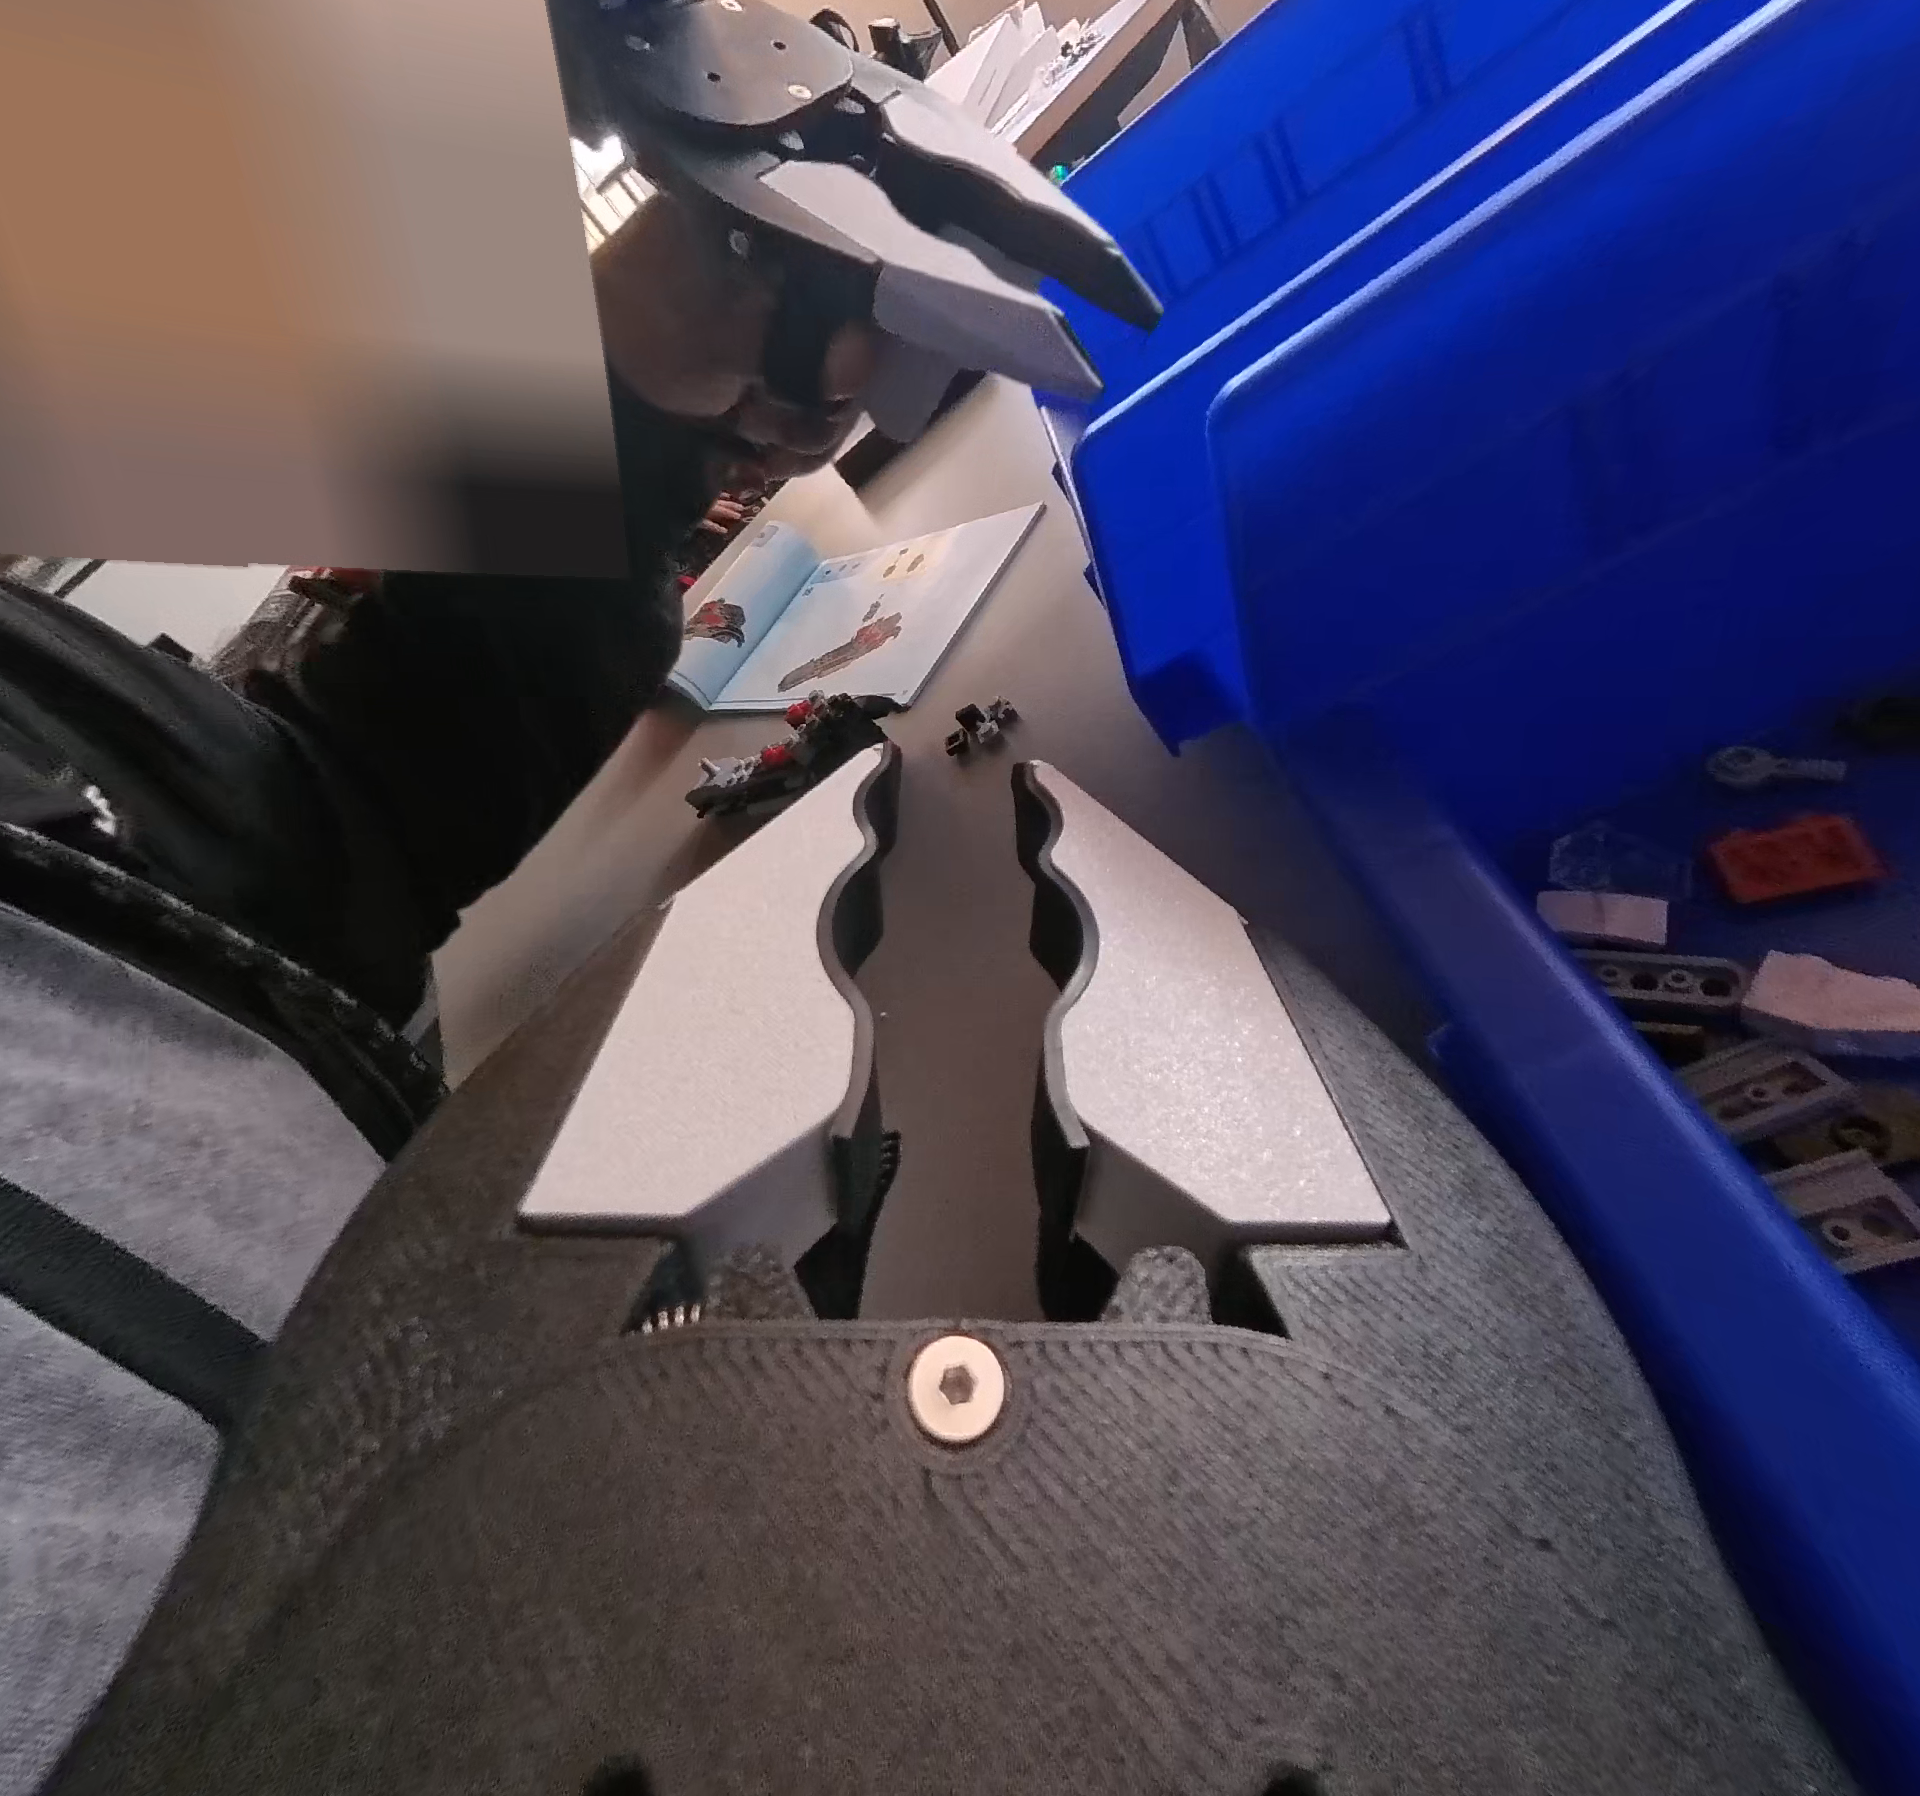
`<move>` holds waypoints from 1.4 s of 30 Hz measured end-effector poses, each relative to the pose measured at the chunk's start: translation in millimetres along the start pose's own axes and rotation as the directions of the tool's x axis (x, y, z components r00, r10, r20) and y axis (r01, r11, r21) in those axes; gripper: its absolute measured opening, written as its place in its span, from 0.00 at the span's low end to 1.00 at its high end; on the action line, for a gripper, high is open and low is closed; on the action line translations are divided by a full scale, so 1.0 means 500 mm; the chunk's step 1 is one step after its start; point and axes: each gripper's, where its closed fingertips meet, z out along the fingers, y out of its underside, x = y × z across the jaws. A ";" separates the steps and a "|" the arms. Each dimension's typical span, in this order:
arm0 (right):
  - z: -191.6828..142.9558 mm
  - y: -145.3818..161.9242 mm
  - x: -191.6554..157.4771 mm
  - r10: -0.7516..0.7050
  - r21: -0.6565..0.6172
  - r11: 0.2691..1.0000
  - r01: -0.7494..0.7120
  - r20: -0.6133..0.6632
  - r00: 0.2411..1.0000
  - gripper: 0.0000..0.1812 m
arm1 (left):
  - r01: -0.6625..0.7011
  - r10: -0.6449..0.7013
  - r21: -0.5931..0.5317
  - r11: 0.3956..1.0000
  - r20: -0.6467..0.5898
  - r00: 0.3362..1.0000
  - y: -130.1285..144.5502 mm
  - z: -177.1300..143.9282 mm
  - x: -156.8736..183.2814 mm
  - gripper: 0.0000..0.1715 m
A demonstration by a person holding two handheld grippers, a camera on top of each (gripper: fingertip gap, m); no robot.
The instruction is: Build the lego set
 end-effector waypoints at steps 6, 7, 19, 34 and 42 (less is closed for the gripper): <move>0.001 0.001 0.003 0.000 -0.003 1.000 0.000 -0.009 1.000 0.12 | 0.014 -0.014 0.039 0.999 -0.012 1.000 -0.004 0.003 -0.003 0.26; 0.002 0.001 0.003 0.000 -0.004 1.000 0.000 -0.012 1.000 0.12 | 0.019 -0.019 0.048 0.999 -0.012 1.000 -0.005 0.003 -0.005 0.26; 0.004 0.003 0.006 -0.002 -0.010 1.000 0.002 -0.022 1.000 0.12 | 0.058 -0.056 0.081 0.995 -0.033 0.998 0.000 0.010 -0.009 0.26; 0.005 0.004 0.006 -0.001 -0.014 1.000 0.001 -0.021 1.000 0.12 | 0.059 -0.056 0.092 0.994 -0.042 0.998 -0.007 0.009 -0.002 0.26; 0.006 0.005 0.005 -0.001 -0.019 1.000 0.001 -0.019 1.000 0.13 | 0.050 -0.046 0.110 0.993 -0.046 0.998 -0.017 -0.001 0.005 0.25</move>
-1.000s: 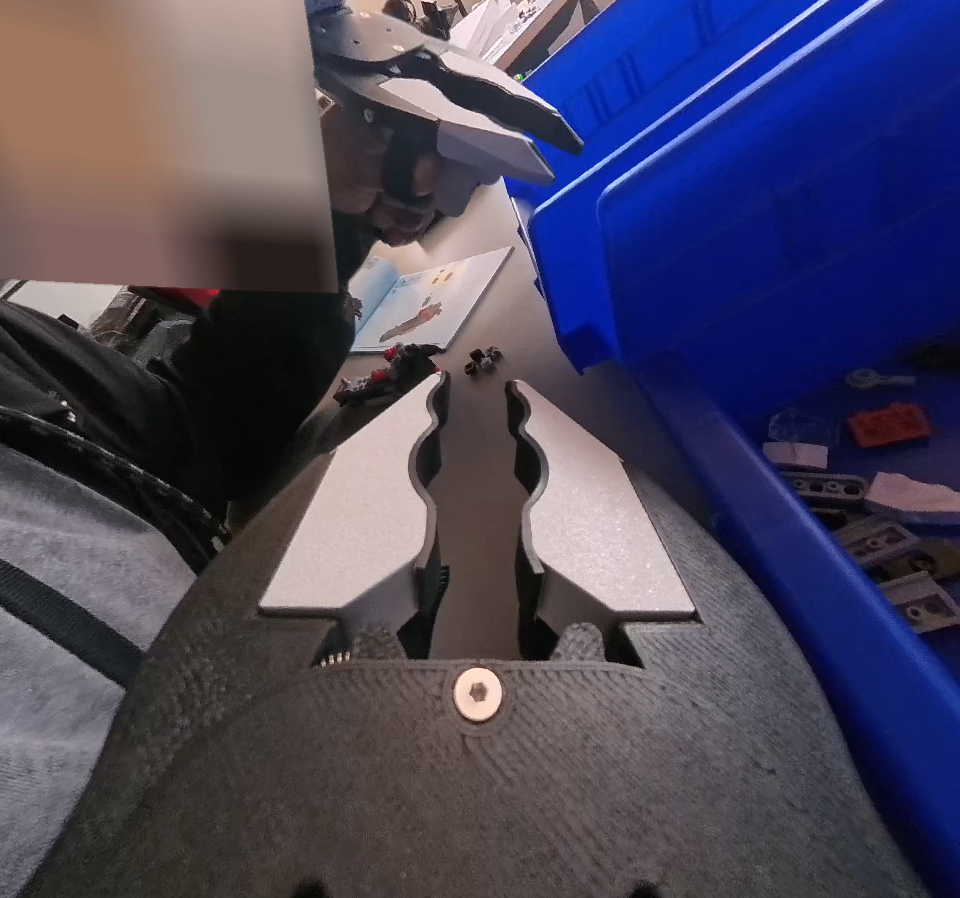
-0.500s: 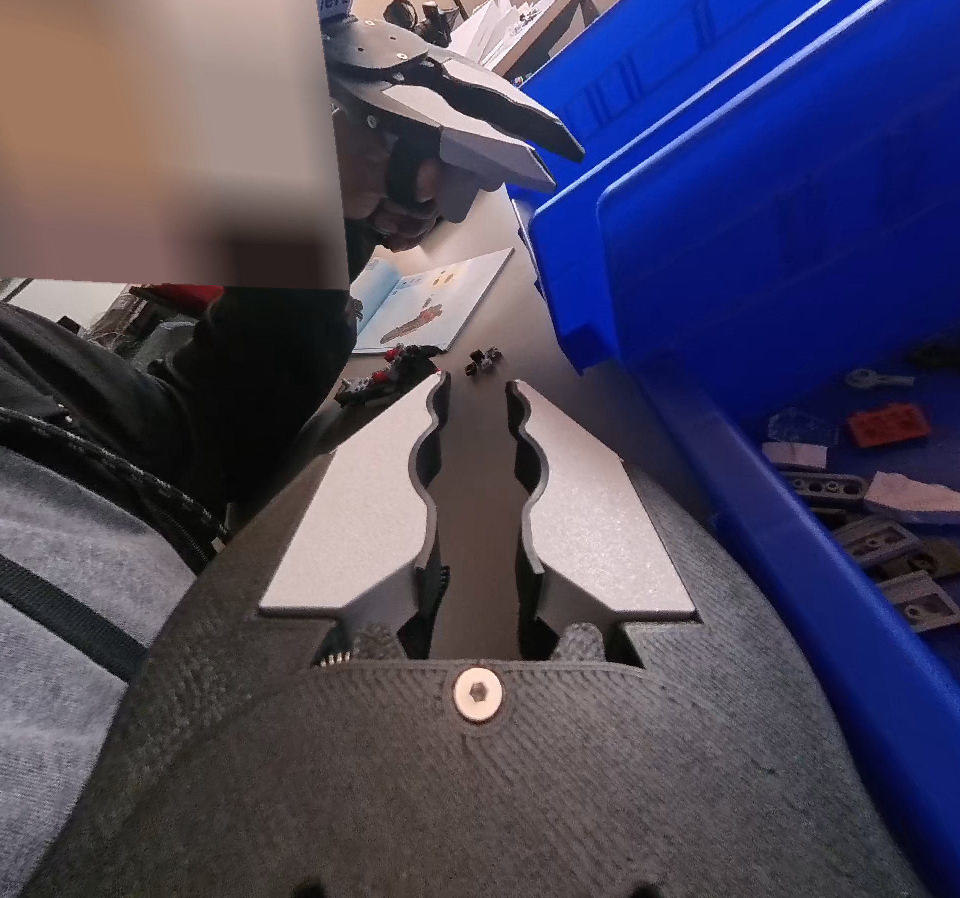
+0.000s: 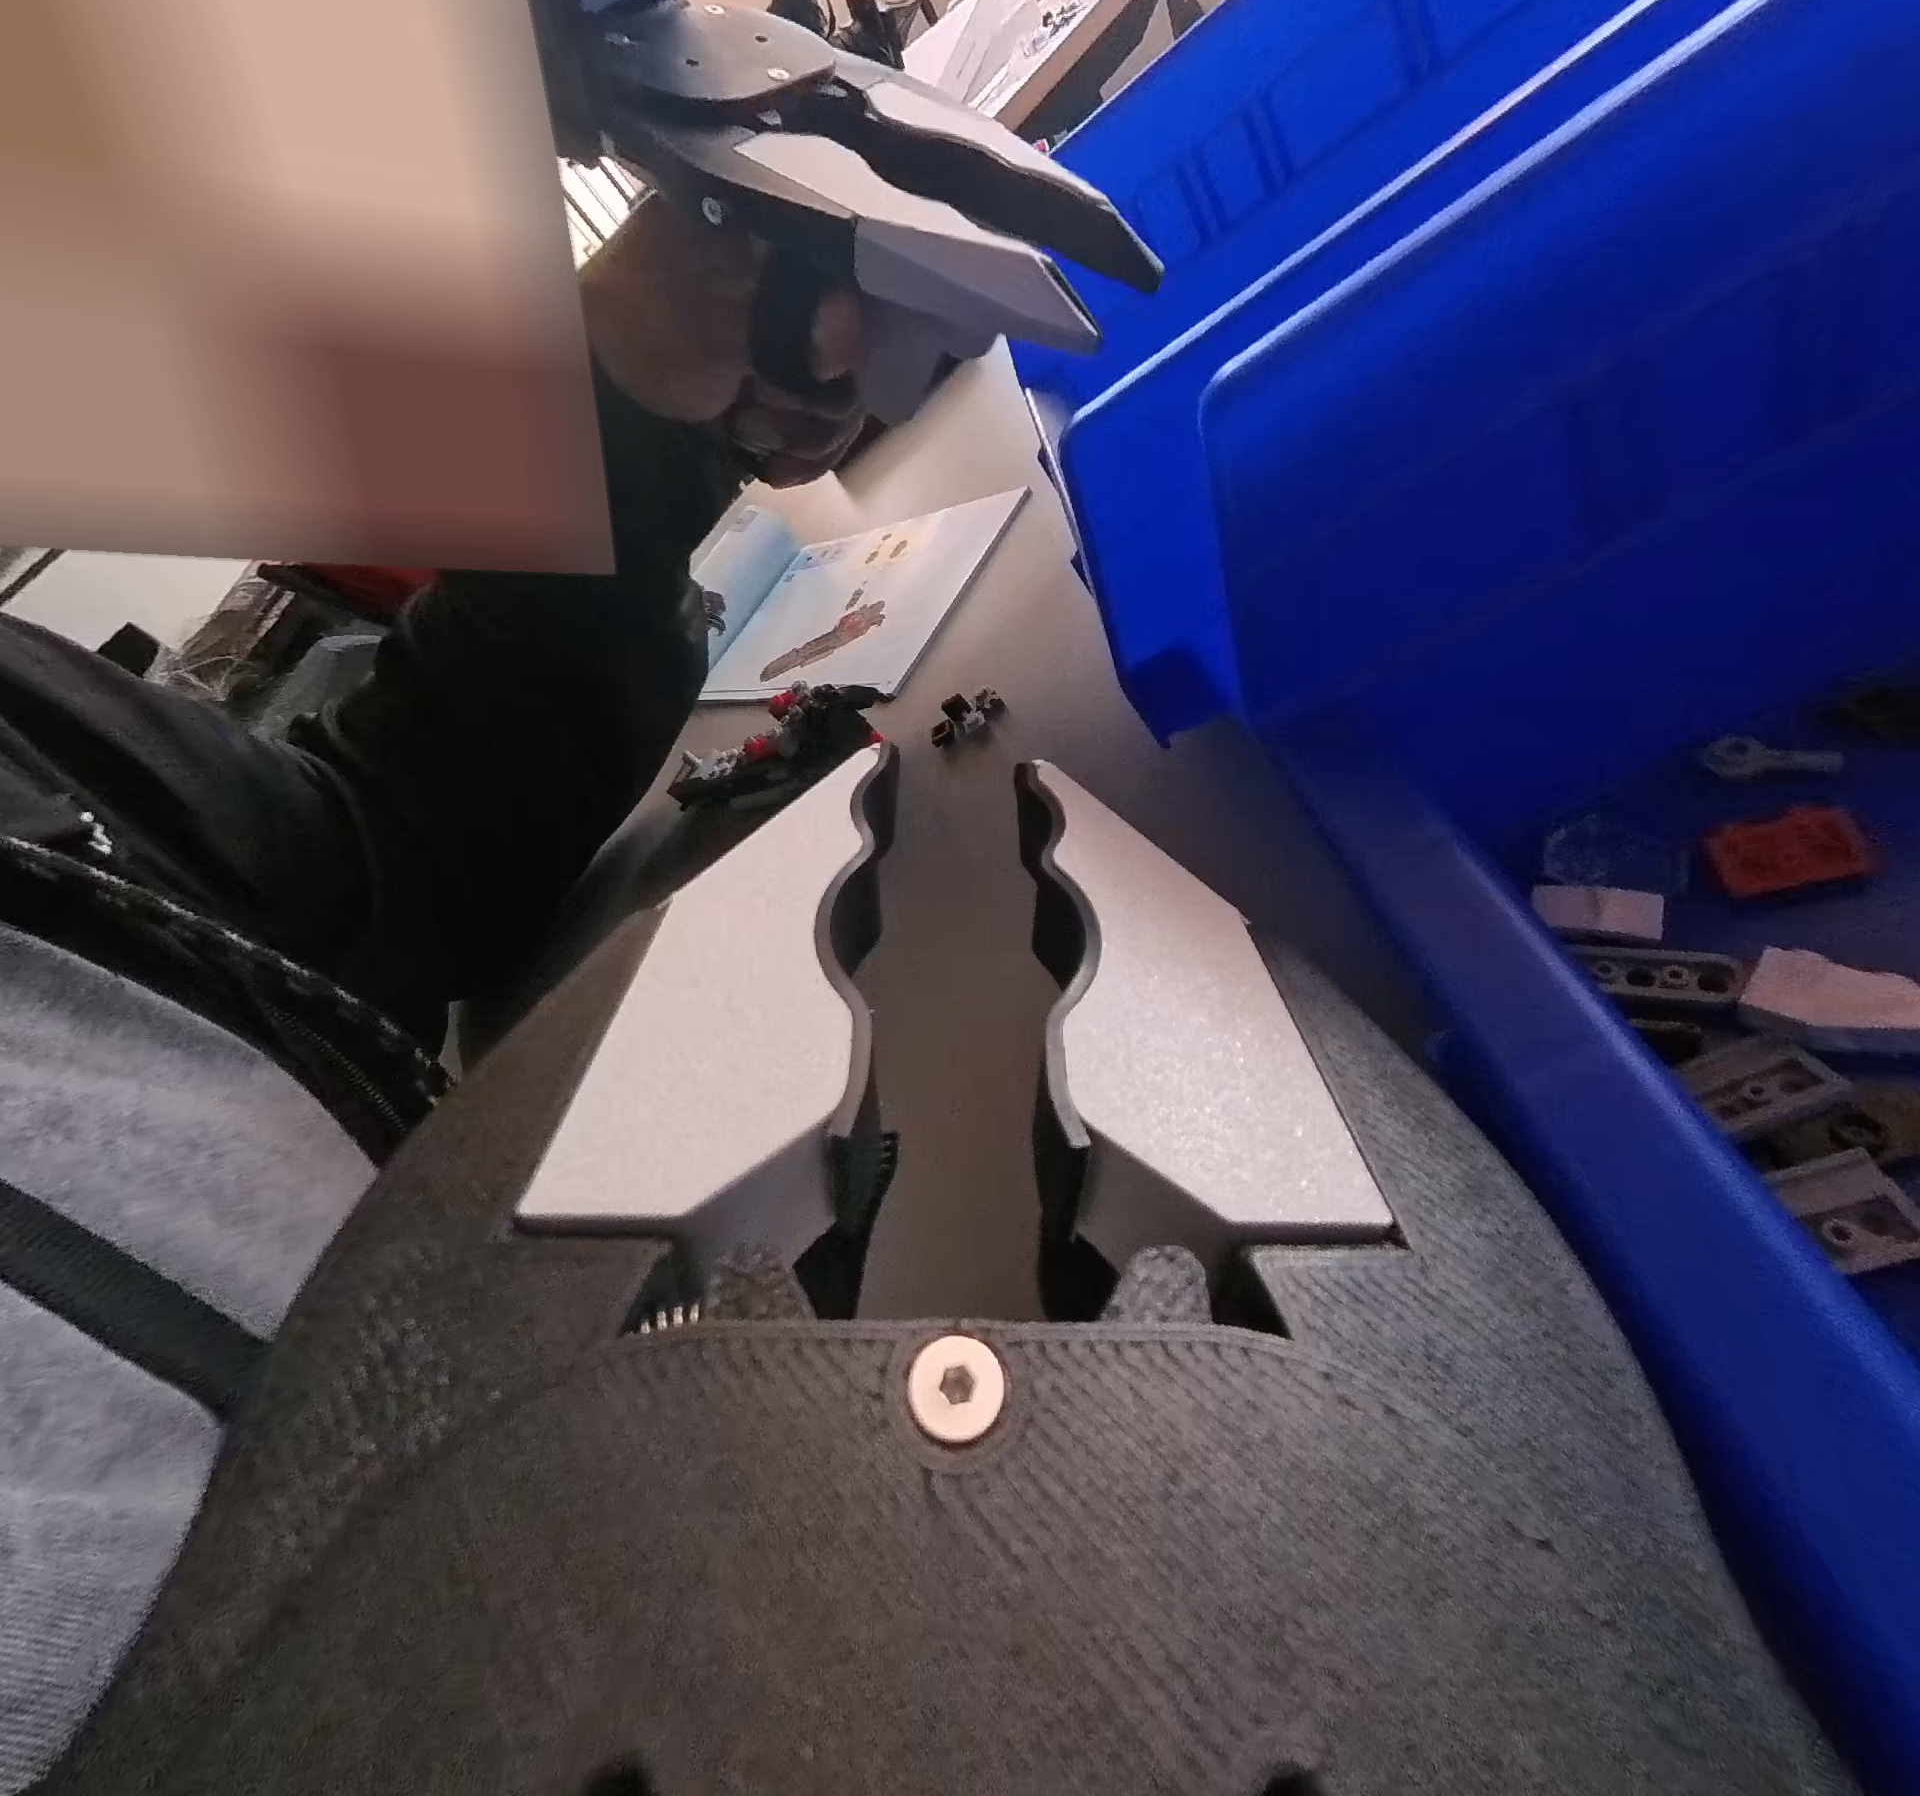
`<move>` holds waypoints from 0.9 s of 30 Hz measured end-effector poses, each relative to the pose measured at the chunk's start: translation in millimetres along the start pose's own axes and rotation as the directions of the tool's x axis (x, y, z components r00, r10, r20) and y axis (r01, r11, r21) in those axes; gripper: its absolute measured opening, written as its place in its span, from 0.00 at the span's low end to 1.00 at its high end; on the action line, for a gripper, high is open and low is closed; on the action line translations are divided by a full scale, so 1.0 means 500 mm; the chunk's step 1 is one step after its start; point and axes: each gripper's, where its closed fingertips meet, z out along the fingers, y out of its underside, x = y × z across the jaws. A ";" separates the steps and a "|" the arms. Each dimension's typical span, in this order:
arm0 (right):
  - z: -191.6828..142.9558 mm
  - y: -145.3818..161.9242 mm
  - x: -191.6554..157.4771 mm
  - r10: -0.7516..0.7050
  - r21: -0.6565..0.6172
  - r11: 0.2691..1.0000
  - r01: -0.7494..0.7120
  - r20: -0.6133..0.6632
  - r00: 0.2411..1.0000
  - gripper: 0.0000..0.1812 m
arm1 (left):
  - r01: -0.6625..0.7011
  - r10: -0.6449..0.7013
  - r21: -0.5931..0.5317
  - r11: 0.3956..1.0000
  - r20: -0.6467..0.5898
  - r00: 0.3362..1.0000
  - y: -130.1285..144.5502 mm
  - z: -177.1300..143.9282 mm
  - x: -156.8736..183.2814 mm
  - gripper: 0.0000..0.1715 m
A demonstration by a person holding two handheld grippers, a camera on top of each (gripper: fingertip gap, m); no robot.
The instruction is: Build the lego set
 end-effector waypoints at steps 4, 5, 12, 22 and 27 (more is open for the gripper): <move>0.001 0.001 0.000 0.000 -0.002 1.000 0.000 0.000 1.000 0.13 | -0.004 0.004 0.012 1.000 -0.004 1.000 -0.007 -0.004 0.005 0.26; 0.001 0.001 0.000 0.000 -0.002 1.000 0.000 -0.001 1.000 0.13 | -0.006 0.006 0.013 1.000 -0.004 1.000 -0.008 -0.004 0.006 0.25; 0.000 0.000 0.000 0.000 -0.001 1.000 0.000 -0.002 1.000 0.13 | -0.005 0.005 0.035 0.999 -0.002 1.000 -0.021 -0.011 0.011 0.25; 0.000 0.000 0.001 0.004 -0.001 1.000 -0.004 0.001 1.000 0.14 | 0.016 -0.016 0.060 0.998 -0.001 1.000 -0.031 -0.008 0.005 0.25; 0.001 0.001 0.002 0.011 -0.004 1.000 -0.011 0.002 1.000 0.14 | 0.042 -0.041 0.068 0.997 -0.013 0.999 -0.032 0.000 0.000 0.25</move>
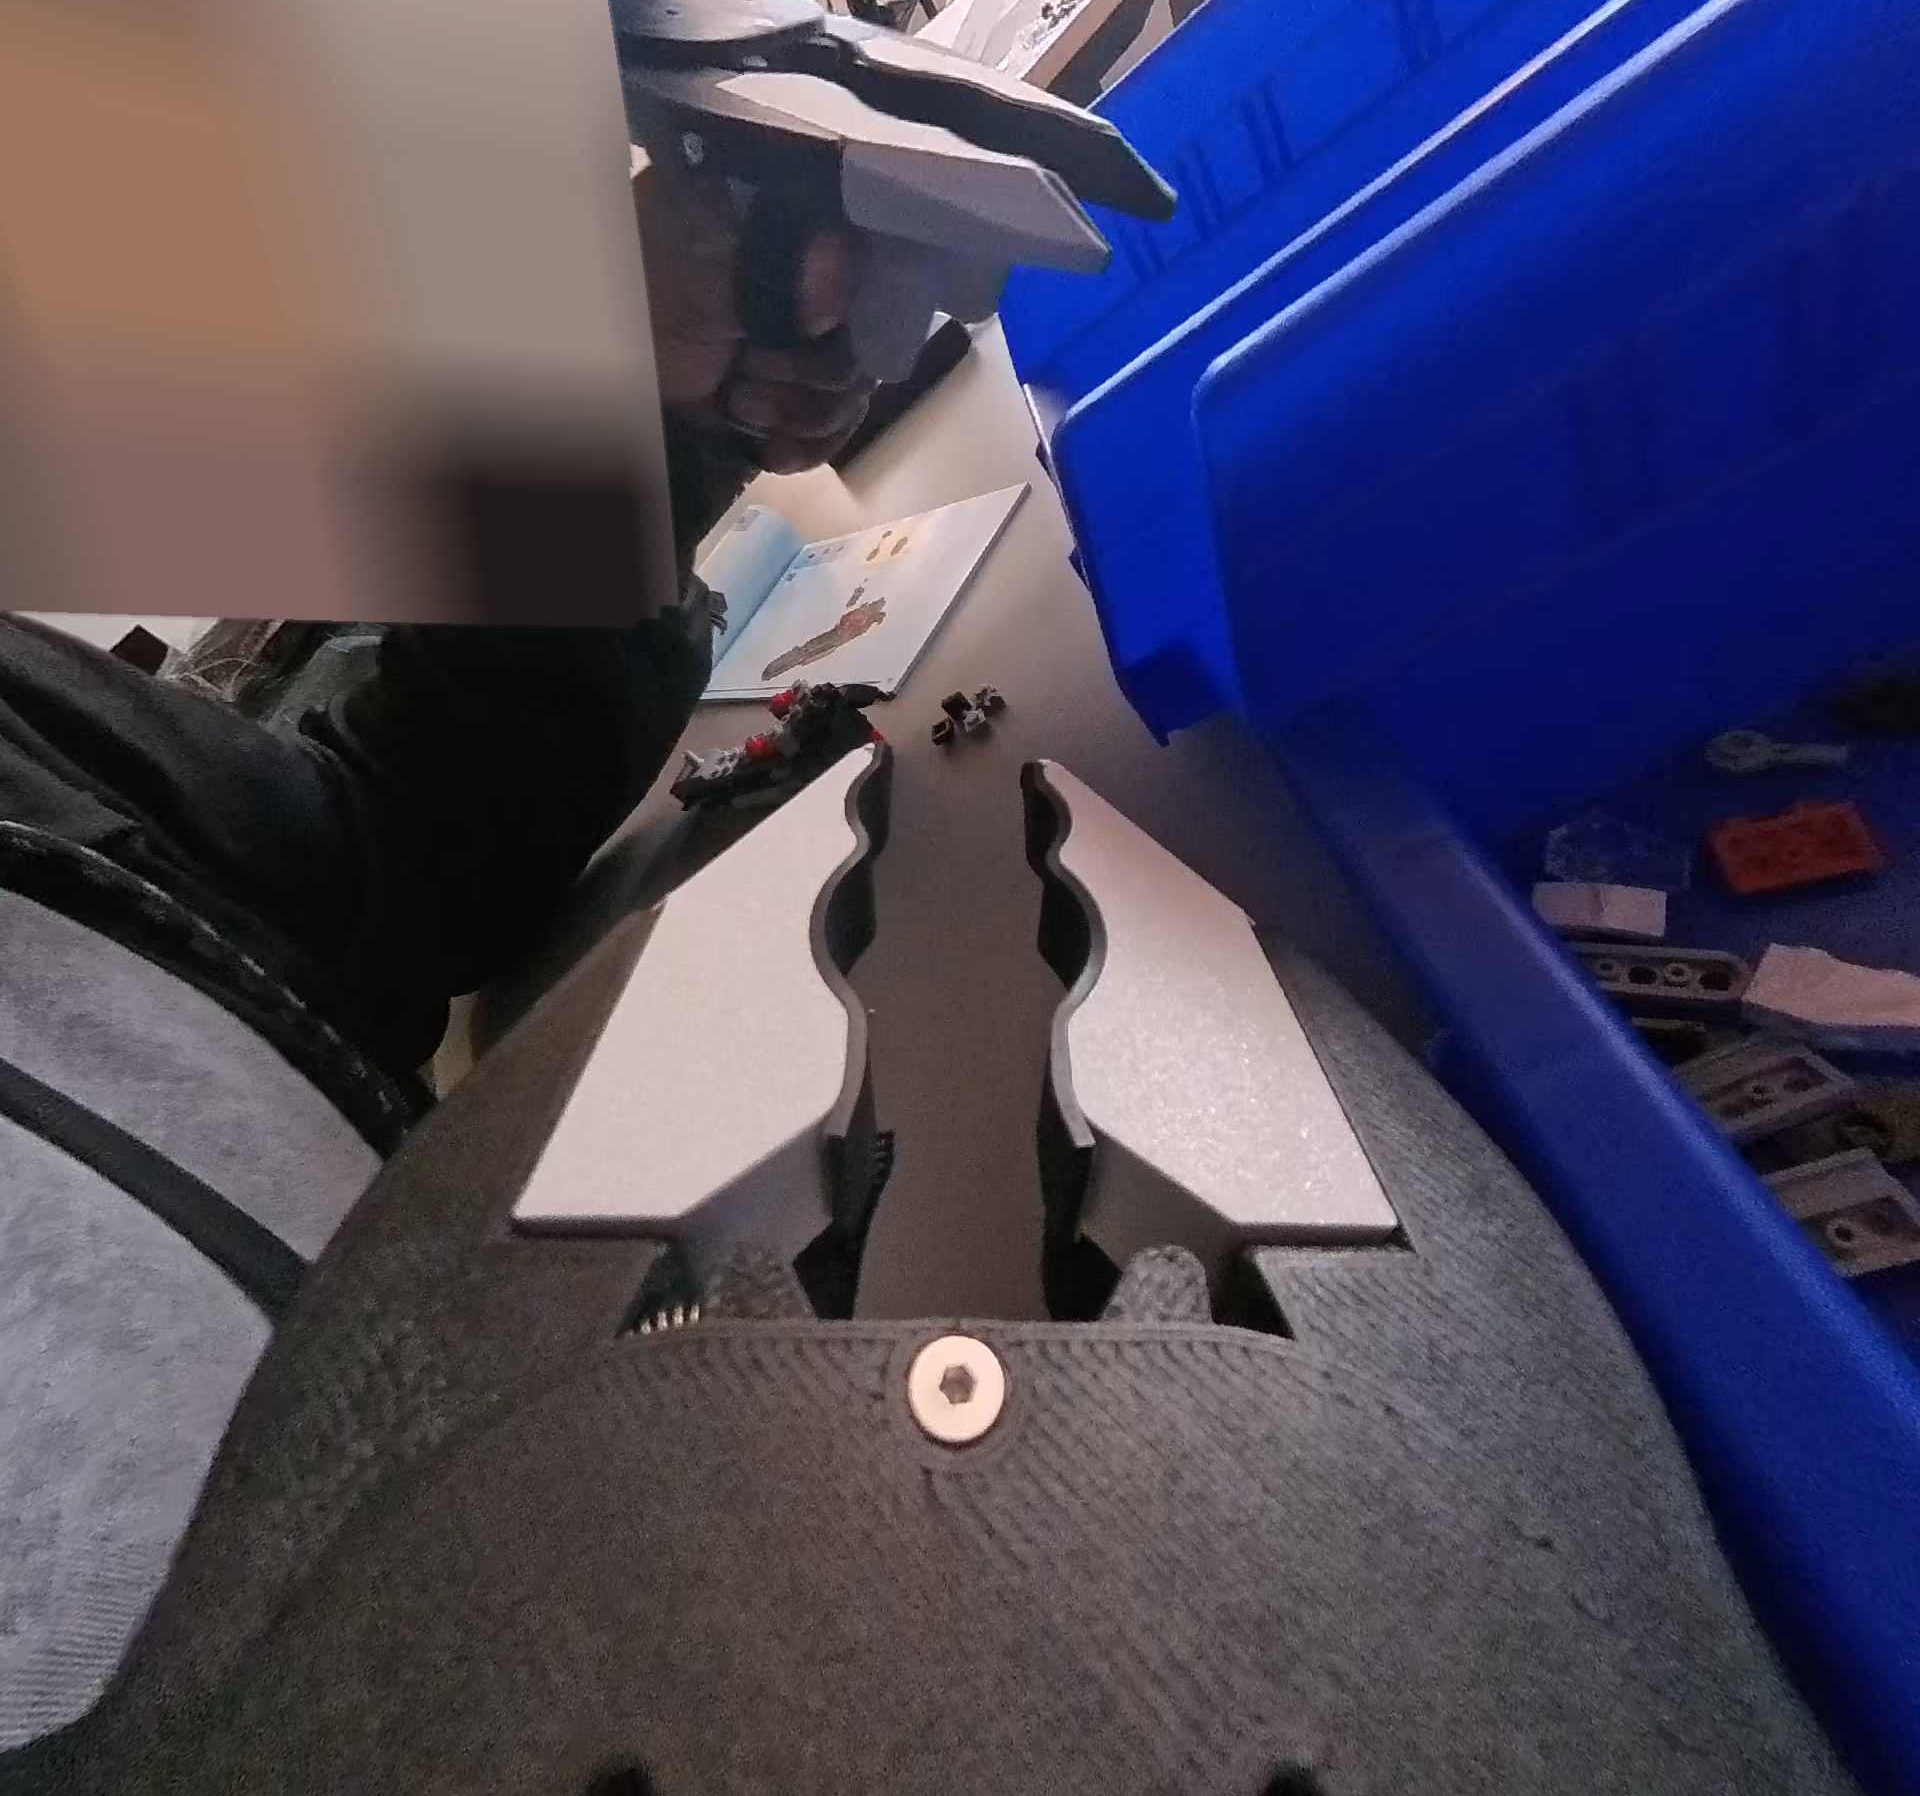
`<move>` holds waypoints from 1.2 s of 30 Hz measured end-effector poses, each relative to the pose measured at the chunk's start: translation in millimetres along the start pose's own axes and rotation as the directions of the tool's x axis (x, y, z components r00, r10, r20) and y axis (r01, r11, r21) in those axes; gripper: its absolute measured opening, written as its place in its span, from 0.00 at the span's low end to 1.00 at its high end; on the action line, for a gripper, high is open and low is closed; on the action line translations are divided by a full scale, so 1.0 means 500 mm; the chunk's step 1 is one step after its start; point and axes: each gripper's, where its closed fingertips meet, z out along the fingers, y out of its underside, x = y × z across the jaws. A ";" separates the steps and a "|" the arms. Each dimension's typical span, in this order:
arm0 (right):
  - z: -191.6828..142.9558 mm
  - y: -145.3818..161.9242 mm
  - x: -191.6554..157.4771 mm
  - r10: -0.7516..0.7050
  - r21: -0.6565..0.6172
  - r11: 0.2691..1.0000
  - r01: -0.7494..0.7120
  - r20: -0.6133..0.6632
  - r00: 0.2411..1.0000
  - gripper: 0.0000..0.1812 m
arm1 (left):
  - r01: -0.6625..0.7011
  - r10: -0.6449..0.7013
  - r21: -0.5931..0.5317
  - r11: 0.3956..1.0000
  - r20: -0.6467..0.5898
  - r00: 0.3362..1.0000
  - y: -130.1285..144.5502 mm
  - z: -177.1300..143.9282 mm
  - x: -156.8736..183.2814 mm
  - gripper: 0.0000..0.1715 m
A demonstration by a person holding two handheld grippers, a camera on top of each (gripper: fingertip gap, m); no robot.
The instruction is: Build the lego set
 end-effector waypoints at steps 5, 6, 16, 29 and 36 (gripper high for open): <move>0.000 0.000 0.003 0.010 -0.001 1.000 -0.010 -0.002 1.000 0.14 | 0.028 -0.028 -0.012 1.000 0.002 1.000 0.009 0.011 -0.011 0.25; 0.000 0.000 0.003 0.011 -0.002 1.000 -0.011 -0.003 1.000 0.14 | 0.037 -0.037 -0.014 0.999 0.003 0.999 0.011 0.014 -0.013 0.25; 0.002 0.002 0.009 0.022 -0.009 1.000 -0.022 -0.018 1.000 0.14 | 0.057 -0.055 -0.058 0.997 0.031 0.998 0.033 0.037 -0.023 0.26; 0.002 0.002 0.009 0.022 -0.011 1.000 -0.023 -0.015 1.000 0.14 | 0.060 -0.058 -0.070 0.996 0.039 0.998 0.040 0.055 -0.024 0.26; 0.003 0.003 0.009 0.022 -0.012 1.000 -0.022 -0.016 1.000 0.14 | 0.047 -0.043 -0.071 0.996 0.061 0.997 0.039 0.057 -0.027 0.26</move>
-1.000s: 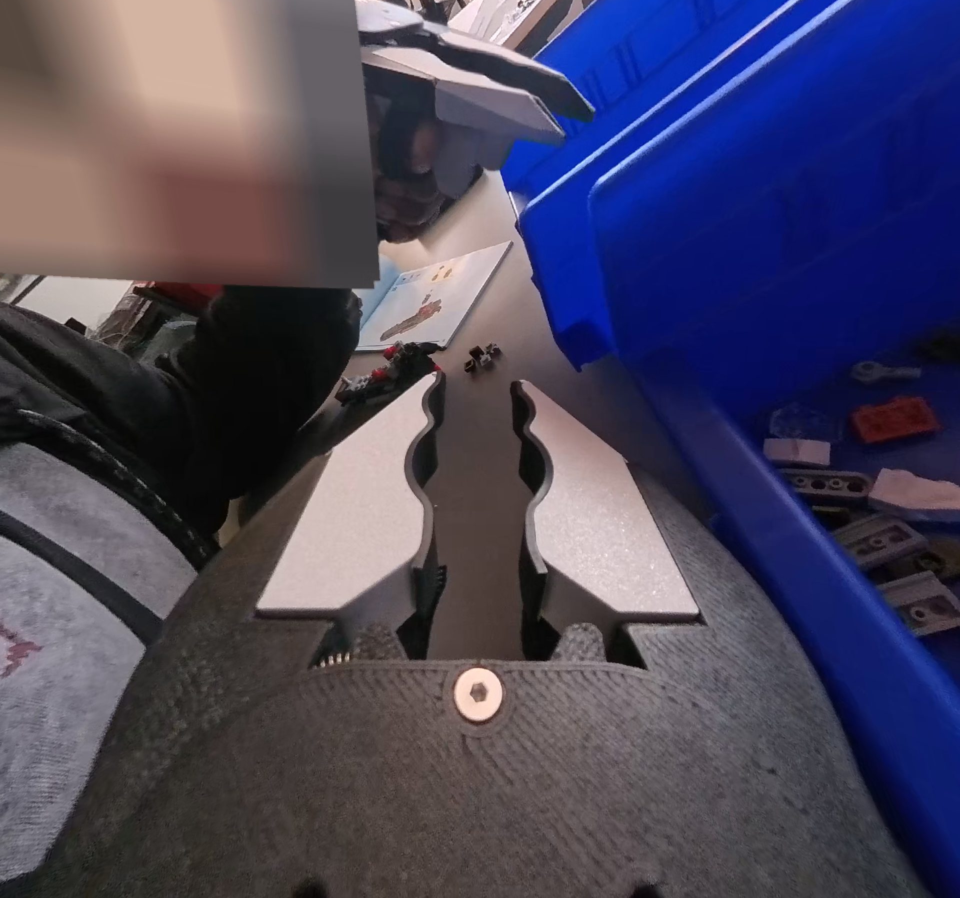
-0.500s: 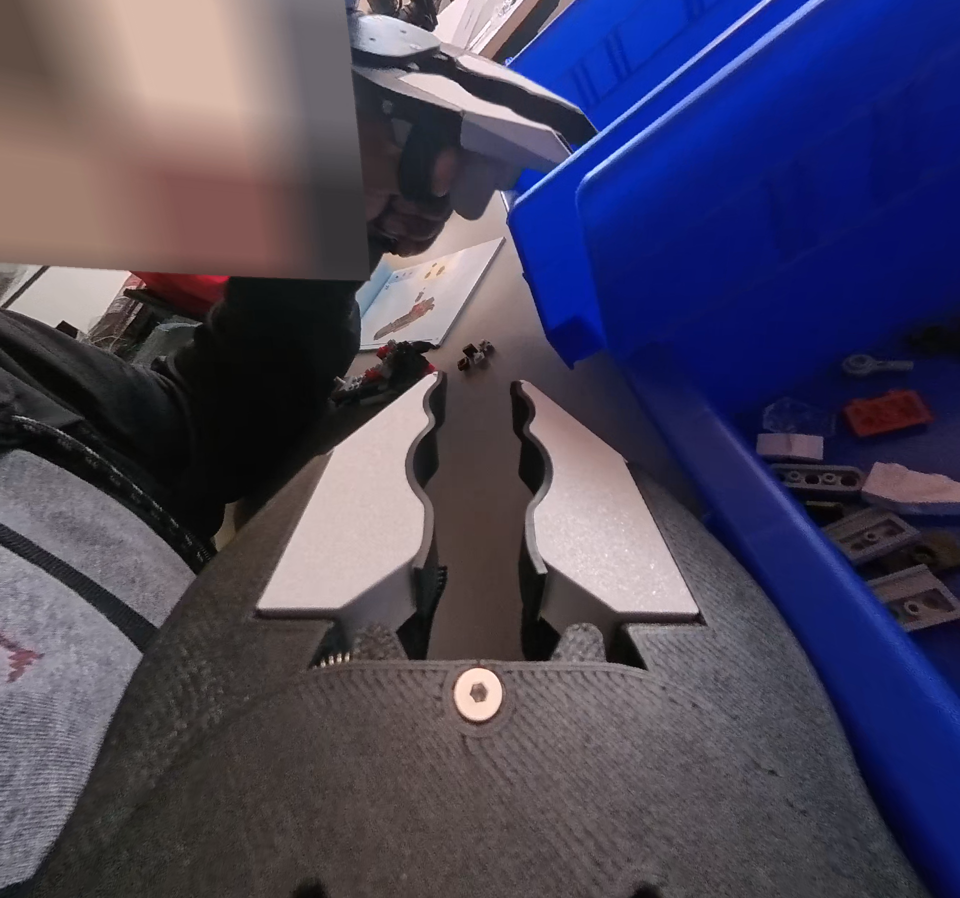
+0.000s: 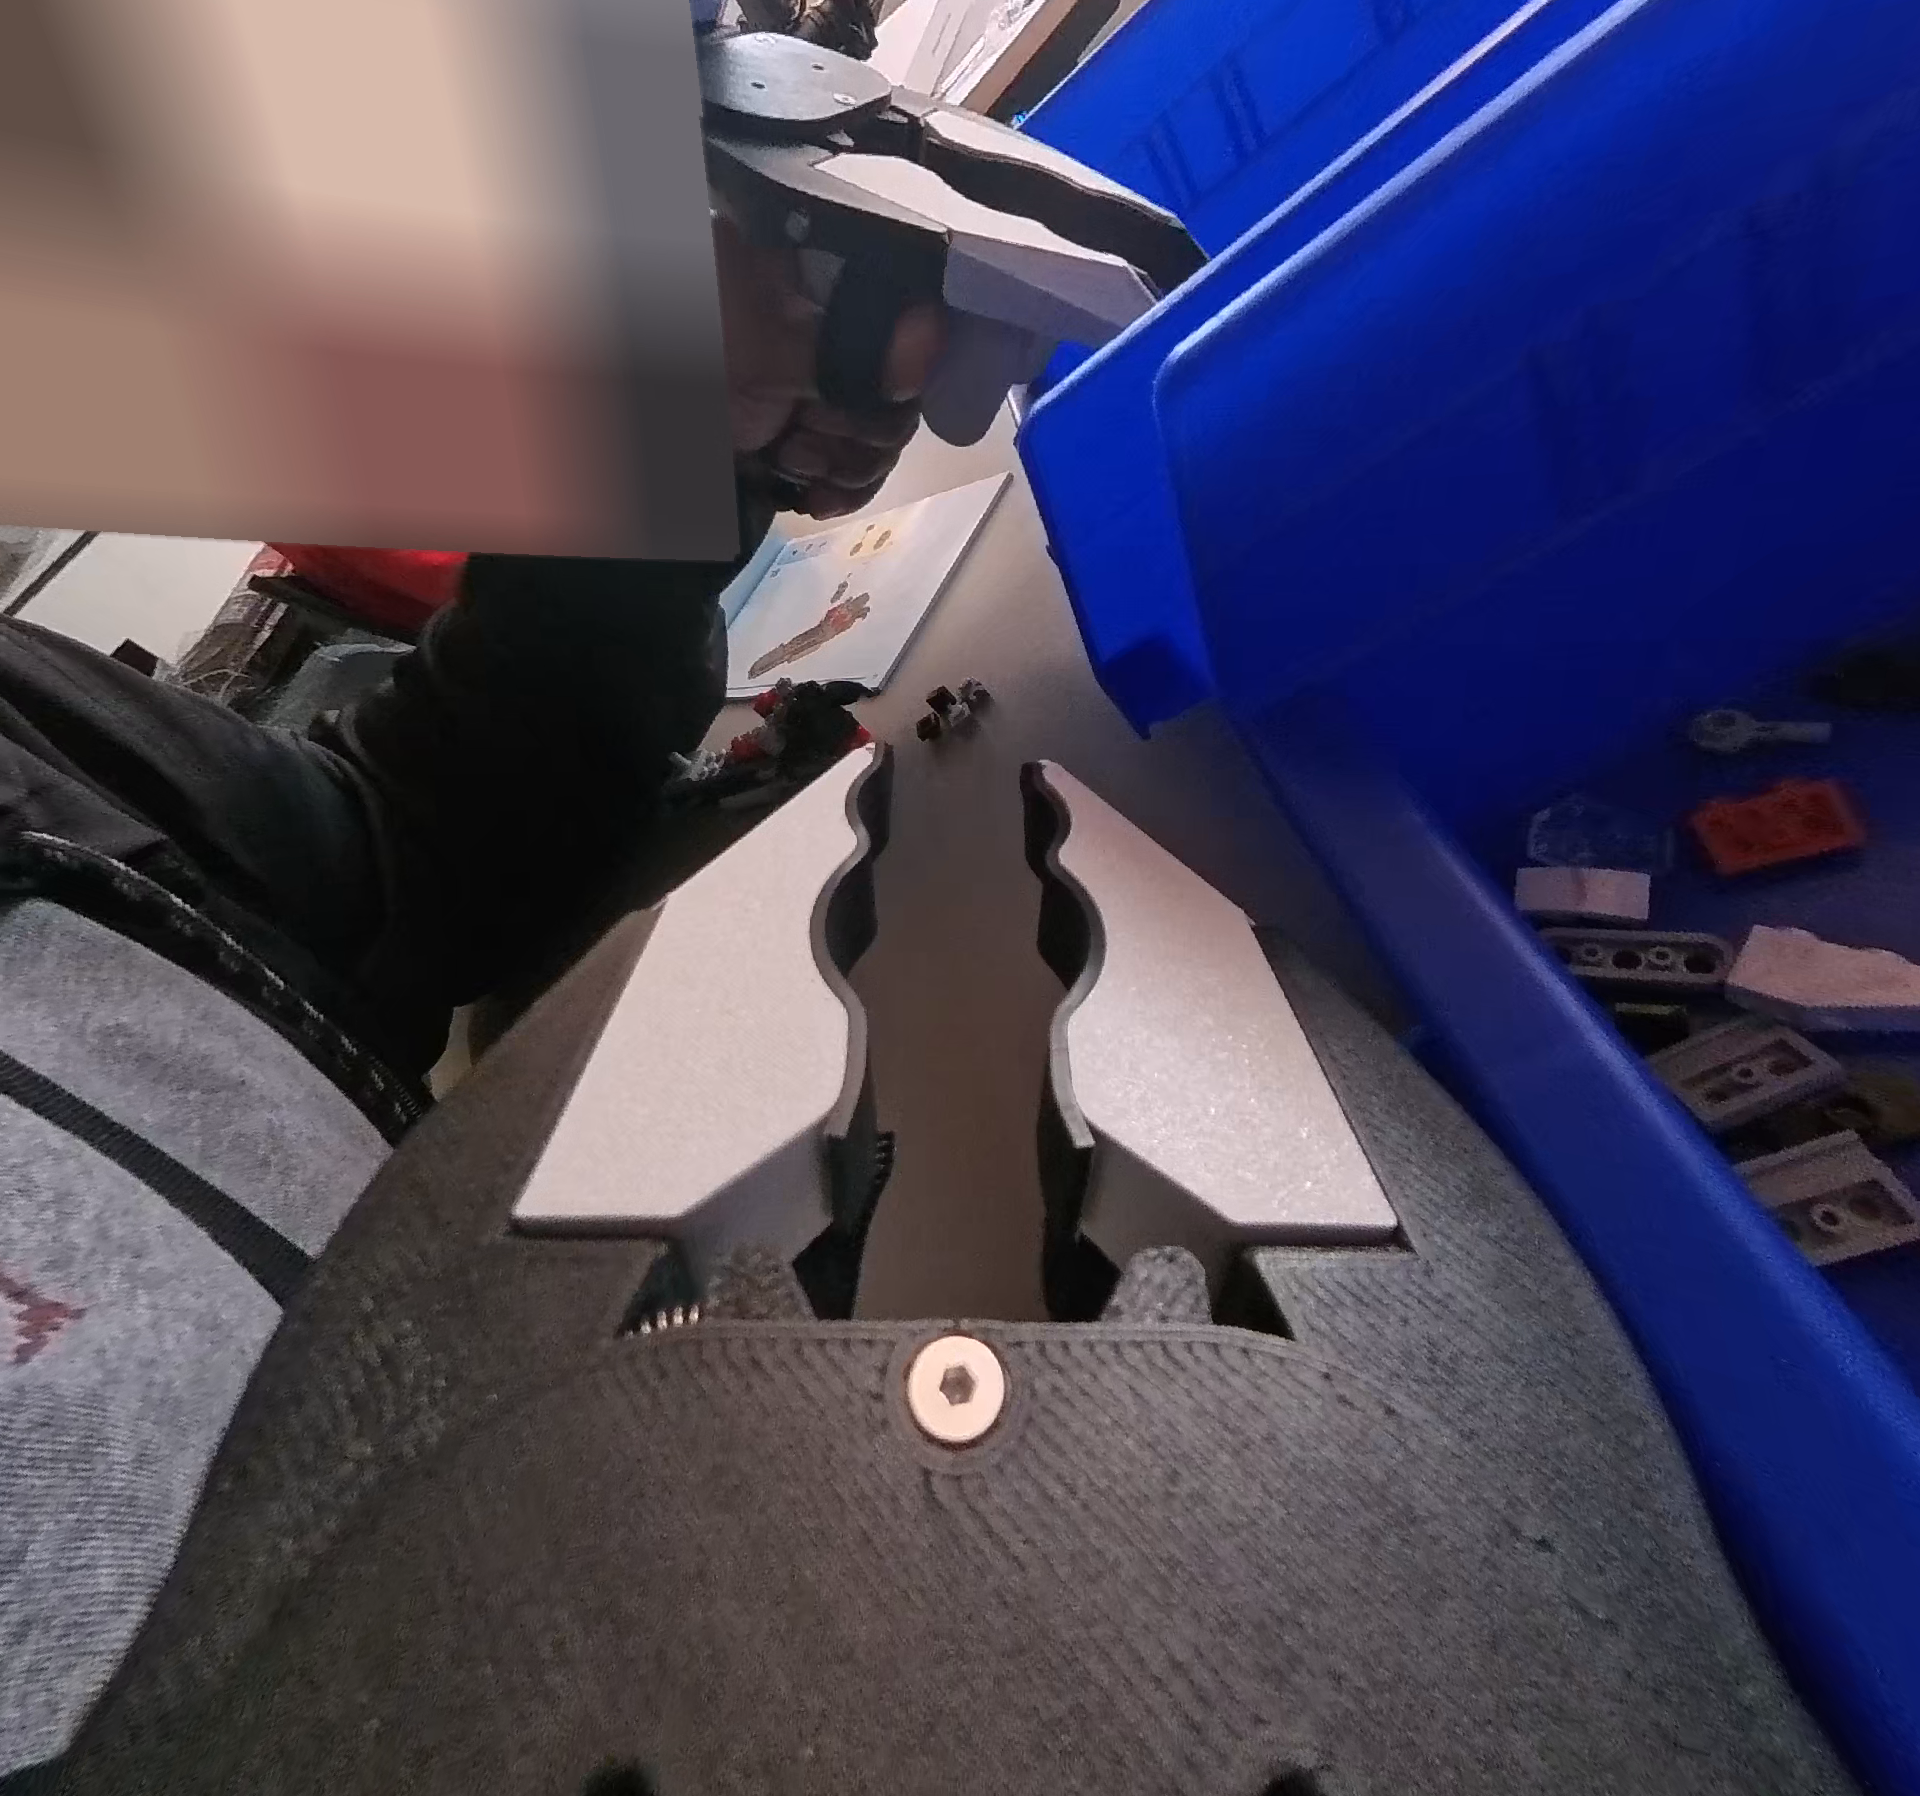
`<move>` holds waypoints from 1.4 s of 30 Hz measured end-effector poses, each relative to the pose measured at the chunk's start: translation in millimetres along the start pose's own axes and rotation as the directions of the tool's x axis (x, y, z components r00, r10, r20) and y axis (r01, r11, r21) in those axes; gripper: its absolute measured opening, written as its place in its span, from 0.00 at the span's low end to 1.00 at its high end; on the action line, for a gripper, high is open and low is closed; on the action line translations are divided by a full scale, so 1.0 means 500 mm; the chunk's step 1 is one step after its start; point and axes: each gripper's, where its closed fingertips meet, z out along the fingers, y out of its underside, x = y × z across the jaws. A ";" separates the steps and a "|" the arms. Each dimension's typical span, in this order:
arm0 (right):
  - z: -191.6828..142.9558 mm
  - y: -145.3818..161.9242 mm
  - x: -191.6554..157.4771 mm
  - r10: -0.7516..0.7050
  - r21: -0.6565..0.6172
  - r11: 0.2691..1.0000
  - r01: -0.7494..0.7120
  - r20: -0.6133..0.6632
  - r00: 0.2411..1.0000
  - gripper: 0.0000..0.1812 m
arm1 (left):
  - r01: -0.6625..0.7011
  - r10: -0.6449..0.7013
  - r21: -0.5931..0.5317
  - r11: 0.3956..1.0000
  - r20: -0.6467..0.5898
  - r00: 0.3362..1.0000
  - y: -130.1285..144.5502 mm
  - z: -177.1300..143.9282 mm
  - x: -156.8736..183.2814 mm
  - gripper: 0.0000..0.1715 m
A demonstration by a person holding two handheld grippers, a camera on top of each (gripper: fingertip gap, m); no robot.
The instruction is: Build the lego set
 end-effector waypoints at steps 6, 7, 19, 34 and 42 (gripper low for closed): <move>0.000 0.000 0.000 -0.001 0.001 1.000 0.001 0.001 1.000 0.14 | -0.005 0.005 -0.001 1.000 0.011 1.000 -0.001 0.001 -0.001 0.26; 0.000 0.000 0.000 -0.001 0.001 1.000 0.001 0.001 1.000 0.14 | -0.005 0.005 0.000 1.000 0.010 1.000 -0.001 0.001 -0.001 0.26; 0.000 0.000 -0.001 -0.001 0.001 1.000 0.001 0.002 1.000 0.14 | 0.015 -0.016 0.053 0.998 0.026 1.000 -0.016 0.007 -0.011 0.26; -0.001 -0.001 -0.001 0.001 0.004 1.000 -0.001 0.005 1.000 0.14 | 0.114 -0.107 0.107 0.988 -0.068 0.992 -0.022 0.036 -0.004 0.27; -0.002 -0.001 -0.001 0.001 0.004 1.000 -0.001 0.005 1.000 0.14 | 0.125 -0.119 0.119 0.985 -0.055 0.991 -0.025 0.036 -0.008 0.26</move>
